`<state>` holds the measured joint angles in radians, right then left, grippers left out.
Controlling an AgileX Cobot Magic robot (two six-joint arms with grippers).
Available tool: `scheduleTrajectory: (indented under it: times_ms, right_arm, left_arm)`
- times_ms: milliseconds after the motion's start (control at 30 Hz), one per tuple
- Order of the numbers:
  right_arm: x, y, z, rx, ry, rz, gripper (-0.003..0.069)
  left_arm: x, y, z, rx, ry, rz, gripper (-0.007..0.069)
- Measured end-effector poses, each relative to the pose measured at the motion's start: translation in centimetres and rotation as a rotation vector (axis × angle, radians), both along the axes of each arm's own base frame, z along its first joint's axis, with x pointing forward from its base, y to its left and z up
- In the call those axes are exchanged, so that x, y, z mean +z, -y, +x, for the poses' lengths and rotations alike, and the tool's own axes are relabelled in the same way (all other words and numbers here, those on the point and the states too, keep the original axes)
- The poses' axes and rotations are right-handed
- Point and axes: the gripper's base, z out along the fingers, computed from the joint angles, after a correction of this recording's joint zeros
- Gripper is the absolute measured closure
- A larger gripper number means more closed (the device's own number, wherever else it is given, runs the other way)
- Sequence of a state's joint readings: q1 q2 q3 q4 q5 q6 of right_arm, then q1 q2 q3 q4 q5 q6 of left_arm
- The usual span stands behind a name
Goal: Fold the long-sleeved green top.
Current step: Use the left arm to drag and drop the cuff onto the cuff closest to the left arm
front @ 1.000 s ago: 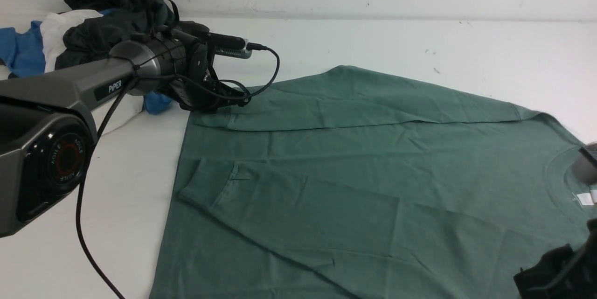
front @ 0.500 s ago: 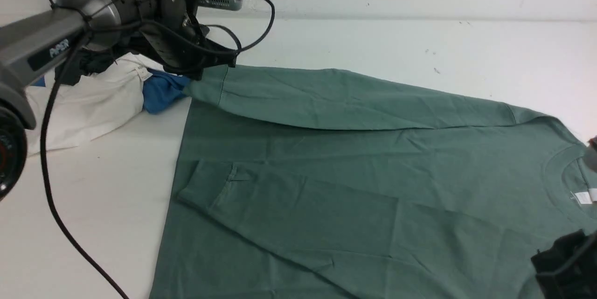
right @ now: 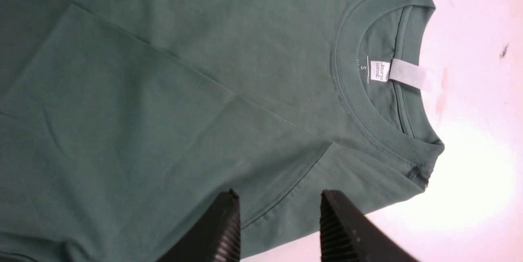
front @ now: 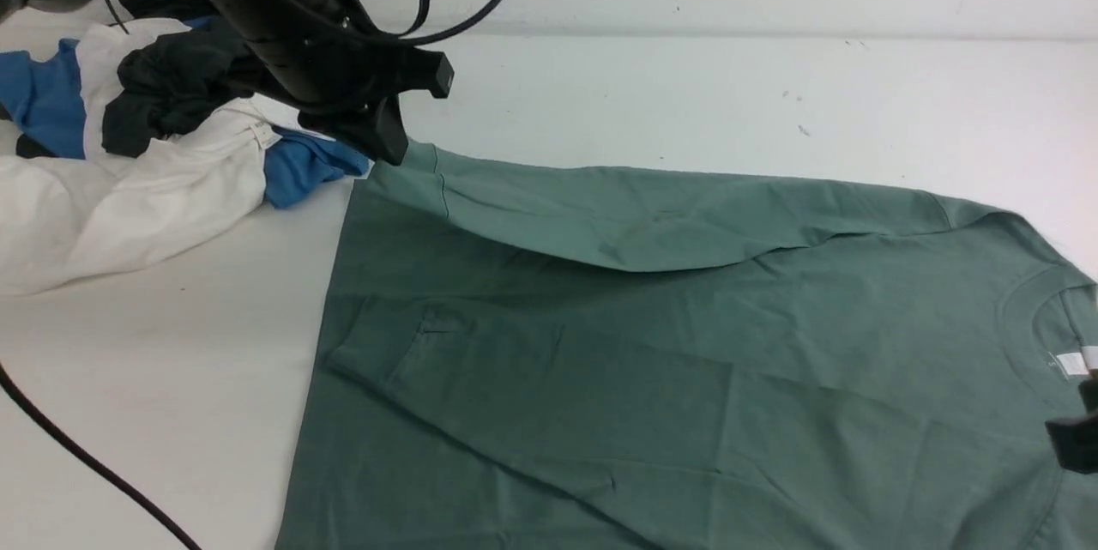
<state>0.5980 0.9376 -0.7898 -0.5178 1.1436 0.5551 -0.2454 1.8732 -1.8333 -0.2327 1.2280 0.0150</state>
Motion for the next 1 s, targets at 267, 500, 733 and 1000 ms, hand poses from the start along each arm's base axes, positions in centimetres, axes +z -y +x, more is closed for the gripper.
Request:
scheduleTrajectory:
  times_ms: [267, 500, 733, 1000]
  right_arm:
    - [-0.2, -0.2, -0.2, -0.006, -0.027, 0.036, 0.0391]
    - [-0.2, -0.3, -0.2, -0.004, -0.028, 0.051, 0.0391]
    - [-0.2, -0.3, -0.2, -0.004, -0.028, 0.051, 0.0391]
    - [-0.2, -0.5, -0.1, 0.003, -0.019, 0.062, 0.0391]
  left_arm:
    - [-0.2, 0.8, -6.7, 0.02, -0.074, 0.084, 0.0619]
    - [-5.0, 0.6, -11.1, 0.065, -0.227, 0.226, 0.0619]
    - [-7.9, 0.3, -12.1, 0.086, -0.282, 0.249, 0.0619]
    - [-8.5, 0.4, -12.0, 0.089, -0.253, 0.234, 0.0618]
